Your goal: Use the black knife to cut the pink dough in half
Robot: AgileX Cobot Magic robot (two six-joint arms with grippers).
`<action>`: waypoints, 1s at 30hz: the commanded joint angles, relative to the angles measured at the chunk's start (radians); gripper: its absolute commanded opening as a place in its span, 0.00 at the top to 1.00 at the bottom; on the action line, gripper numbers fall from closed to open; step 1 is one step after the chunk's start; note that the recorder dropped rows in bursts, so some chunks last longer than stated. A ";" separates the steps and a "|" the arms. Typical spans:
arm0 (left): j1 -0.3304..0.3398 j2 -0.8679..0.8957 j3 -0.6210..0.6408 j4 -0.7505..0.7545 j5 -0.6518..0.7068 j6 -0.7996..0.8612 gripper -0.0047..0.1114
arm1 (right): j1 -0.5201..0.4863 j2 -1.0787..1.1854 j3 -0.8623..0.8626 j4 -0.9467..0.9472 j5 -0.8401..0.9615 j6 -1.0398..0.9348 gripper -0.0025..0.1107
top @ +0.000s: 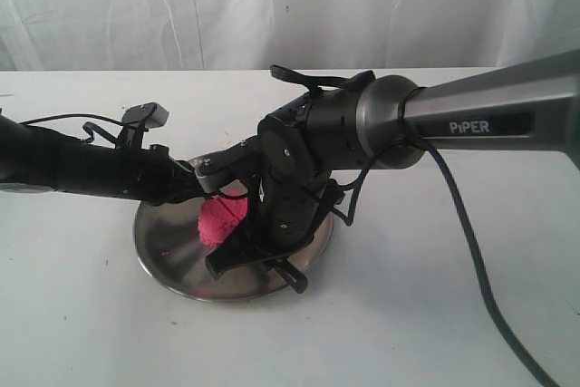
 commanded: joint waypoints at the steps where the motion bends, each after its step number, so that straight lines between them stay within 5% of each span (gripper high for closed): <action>1: -0.004 0.015 0.007 0.025 -0.015 -0.004 0.96 | -0.002 0.000 0.004 0.000 0.000 -0.011 0.98; 30: -0.002 -0.091 -0.005 0.040 -0.040 -0.024 0.96 | -0.002 -0.021 0.004 -0.038 0.052 0.038 0.98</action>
